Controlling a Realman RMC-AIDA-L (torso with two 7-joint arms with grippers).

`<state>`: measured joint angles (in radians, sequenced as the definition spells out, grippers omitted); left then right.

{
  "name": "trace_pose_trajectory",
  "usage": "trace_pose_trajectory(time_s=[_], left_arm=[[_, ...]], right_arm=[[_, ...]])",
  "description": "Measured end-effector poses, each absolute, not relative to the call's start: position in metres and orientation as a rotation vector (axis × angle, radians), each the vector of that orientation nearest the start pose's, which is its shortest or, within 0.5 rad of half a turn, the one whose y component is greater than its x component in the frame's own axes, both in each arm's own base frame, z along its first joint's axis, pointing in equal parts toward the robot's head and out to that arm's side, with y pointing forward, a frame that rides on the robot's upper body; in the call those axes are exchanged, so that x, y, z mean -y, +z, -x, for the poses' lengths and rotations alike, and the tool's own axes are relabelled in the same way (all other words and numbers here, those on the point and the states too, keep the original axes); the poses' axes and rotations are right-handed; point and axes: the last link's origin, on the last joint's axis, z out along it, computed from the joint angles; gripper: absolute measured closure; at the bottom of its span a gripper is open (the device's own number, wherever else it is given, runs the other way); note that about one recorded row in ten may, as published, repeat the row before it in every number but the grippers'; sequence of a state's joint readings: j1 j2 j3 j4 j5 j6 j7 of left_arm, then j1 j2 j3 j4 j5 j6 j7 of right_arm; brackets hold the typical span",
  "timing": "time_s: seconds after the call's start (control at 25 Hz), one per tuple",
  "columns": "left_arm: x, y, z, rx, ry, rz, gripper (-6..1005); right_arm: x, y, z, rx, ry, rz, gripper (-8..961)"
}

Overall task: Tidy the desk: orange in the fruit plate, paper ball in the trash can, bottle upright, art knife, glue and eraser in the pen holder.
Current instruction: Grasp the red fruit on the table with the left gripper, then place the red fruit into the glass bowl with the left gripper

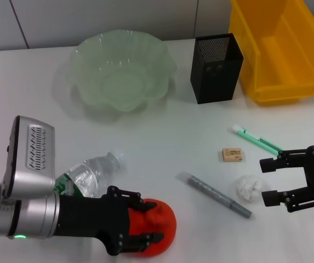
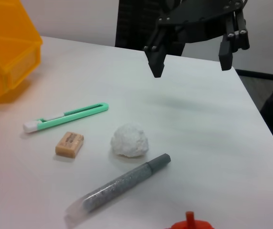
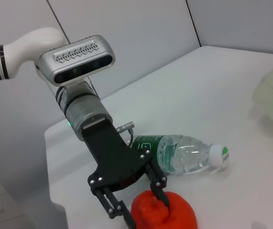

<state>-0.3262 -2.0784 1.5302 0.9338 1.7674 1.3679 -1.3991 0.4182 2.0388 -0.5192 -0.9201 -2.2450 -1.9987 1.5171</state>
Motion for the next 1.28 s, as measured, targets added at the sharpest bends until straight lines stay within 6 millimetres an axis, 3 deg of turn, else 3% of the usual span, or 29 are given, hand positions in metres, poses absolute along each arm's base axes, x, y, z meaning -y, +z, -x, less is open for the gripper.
trace_pose_trajectory(time_s=[0.24,0.44,0.68,1.0,1.08,1.24,1.28], left_arm=[[-0.271,-0.079,0.229,0.232,-0.399,3.102,425],[-0.273,-0.077,0.228,0.252,-0.429,3.083,670],[-0.273,-0.065,0.215,0.270,-0.553,3.076,817],[-0.279,-0.043,0.190,0.229,-0.635,3.088,876],[-0.300,-0.034,0.164,0.186,-0.650,3.030,888],[-0.317,-0.035,0.152,0.187,-0.642,2.981,934],[-0.336,-0.038,0.141,0.207,-0.630,2.927,934]], right_arm=[[-0.262,0.064,-0.292,-0.769,0.574,2.916,141],[-0.262,0.063,-0.291,-0.767,0.576,2.918,141],[-0.262,0.061,-0.290,-0.756,0.584,2.921,142],[-0.261,0.057,-0.289,-0.713,0.593,2.925,143],[-0.261,0.054,-0.288,-0.683,0.600,2.929,143],[-0.260,0.051,-0.288,-0.668,0.611,2.934,144],[-0.260,0.051,-0.288,-0.668,0.611,2.934,144]])
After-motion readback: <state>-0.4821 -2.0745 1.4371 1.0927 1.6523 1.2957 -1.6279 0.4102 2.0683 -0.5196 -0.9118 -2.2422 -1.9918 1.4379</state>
